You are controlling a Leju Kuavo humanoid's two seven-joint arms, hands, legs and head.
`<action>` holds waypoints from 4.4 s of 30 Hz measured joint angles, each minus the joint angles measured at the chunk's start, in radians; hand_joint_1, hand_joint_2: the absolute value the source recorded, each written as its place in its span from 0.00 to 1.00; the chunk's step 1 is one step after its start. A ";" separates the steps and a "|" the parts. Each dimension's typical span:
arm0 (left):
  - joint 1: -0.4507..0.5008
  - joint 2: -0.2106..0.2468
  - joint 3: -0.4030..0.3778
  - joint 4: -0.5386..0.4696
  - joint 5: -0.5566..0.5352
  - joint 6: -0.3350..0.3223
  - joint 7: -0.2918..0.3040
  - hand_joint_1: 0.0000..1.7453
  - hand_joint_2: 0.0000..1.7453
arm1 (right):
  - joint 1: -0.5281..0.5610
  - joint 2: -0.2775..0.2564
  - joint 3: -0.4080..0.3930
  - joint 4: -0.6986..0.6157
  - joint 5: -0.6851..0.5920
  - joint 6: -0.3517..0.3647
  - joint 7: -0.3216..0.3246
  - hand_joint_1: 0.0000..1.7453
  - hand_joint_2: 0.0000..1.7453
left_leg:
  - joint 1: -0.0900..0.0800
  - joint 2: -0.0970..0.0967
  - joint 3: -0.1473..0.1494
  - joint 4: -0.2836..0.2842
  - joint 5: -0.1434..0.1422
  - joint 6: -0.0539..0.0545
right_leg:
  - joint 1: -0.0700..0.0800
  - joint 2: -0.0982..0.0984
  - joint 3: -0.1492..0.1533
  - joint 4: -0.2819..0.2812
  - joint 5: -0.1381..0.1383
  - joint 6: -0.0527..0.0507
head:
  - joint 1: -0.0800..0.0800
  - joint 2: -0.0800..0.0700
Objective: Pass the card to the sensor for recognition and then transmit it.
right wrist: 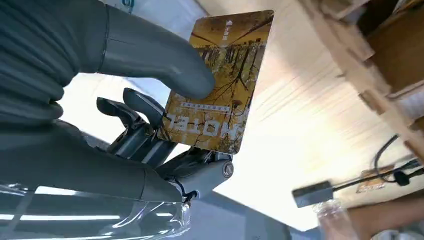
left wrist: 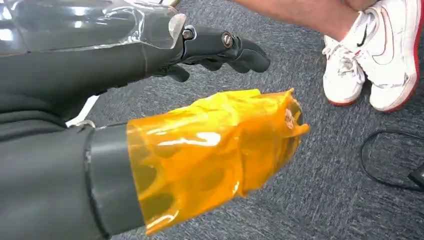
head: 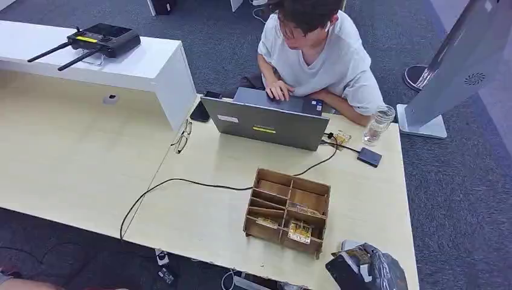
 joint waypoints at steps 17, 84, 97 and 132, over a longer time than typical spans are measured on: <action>0.000 -0.007 0.000 -0.014 -0.006 -0.016 0.027 0.00 0.00 | 0.010 0.064 -0.094 0.030 0.240 0.046 0.115 1.00 1.00 | 0.000 0.000 0.000 0.000 0.000 0.000 | 0.000 0.000 0.000 0.000 0.000 0.000 | 0.000 0.000; 0.000 -0.008 -0.008 -0.027 -0.024 -0.022 0.028 0.00 0.00 | -0.010 0.128 -0.073 0.159 0.325 0.123 0.115 1.00 1.00 | 0.000 0.000 0.004 0.000 0.000 0.000 | 0.000 0.000 0.004 0.000 0.000 0.000 | 0.000 0.000; 0.000 -0.008 -0.008 -0.029 -0.008 -0.026 0.026 0.00 0.00 | -0.008 0.128 -0.055 0.105 0.367 -0.026 0.032 1.00 1.00 | 0.000 0.000 0.003 0.000 0.000 0.000 | 0.000 0.000 0.003 0.000 0.000 0.000 | 0.000 0.000; 0.000 -0.014 -0.006 -0.055 0.006 -0.015 0.004 0.00 0.00 | -0.112 0.256 -0.040 -0.165 0.211 -0.182 -0.397 1.00 1.00 | 0.000 0.000 0.002 0.000 0.000 0.000 | 0.000 0.000 0.003 0.000 0.000 0.000 | 0.000 0.000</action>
